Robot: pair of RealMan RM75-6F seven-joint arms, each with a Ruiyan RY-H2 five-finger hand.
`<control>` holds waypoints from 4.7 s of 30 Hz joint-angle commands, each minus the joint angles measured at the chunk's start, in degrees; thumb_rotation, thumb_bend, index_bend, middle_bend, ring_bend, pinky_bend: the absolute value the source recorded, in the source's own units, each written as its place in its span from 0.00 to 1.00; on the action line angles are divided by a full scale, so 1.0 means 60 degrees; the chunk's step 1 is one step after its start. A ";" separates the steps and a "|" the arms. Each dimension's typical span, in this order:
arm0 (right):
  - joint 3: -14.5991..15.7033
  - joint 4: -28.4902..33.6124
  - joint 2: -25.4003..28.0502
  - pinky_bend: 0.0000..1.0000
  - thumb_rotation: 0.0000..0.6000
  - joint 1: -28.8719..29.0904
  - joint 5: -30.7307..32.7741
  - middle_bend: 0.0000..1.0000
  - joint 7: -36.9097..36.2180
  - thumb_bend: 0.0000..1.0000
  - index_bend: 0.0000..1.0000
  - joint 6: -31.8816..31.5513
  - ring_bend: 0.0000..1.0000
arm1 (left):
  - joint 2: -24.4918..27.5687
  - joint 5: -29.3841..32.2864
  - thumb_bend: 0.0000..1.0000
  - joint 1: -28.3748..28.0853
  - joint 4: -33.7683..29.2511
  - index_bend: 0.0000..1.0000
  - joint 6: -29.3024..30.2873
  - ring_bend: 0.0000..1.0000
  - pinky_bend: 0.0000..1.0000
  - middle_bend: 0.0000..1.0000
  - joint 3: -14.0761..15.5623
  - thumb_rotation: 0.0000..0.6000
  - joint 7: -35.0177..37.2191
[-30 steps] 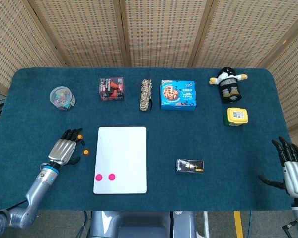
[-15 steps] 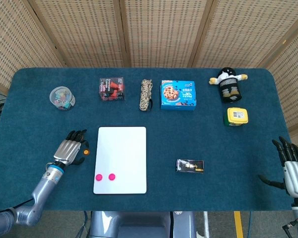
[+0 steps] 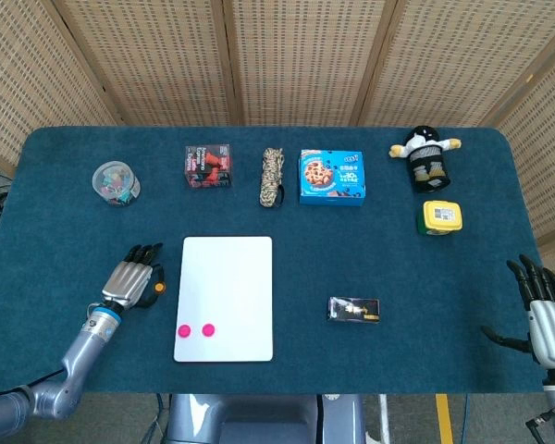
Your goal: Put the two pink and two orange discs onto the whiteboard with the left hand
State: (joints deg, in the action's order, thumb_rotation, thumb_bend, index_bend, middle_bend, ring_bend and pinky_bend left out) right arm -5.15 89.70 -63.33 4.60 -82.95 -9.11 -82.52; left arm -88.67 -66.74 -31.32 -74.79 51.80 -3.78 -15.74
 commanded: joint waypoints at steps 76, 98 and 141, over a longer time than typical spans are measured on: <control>-0.0035 0.0151 0.0041 0.00 1.00 0.0042 0.0241 0.00 0.0246 0.03 0.00 0.0204 0.00 | -0.0553 0.0929 0.35 -0.1026 0.2590 0.40 -0.1527 0.00 0.00 0.00 -0.0724 1.00 0.1722; -0.0029 0.0176 0.0073 0.00 1.00 0.0050 0.0243 0.00 0.0166 0.03 0.00 0.0246 0.00 | -0.0574 0.1114 0.39 -0.0918 0.2407 0.69 -0.1291 0.00 0.00 0.00 -0.0747 1.00 0.1282; -0.0009 0.0232 0.0099 0.00 1.00 0.0082 0.0206 0.00 0.0094 0.03 0.00 0.0295 0.00 | 0.0120 -0.1636 0.43 -0.0198 -0.0231 0.81 0.0928 0.00 0.00 0.00 0.0102 1.00 0.1855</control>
State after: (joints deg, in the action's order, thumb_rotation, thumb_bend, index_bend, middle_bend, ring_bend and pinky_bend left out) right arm -5.21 91.09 -62.73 5.09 -81.71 -8.55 -80.75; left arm -88.71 -74.72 -33.23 -74.26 56.02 -4.58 -4.79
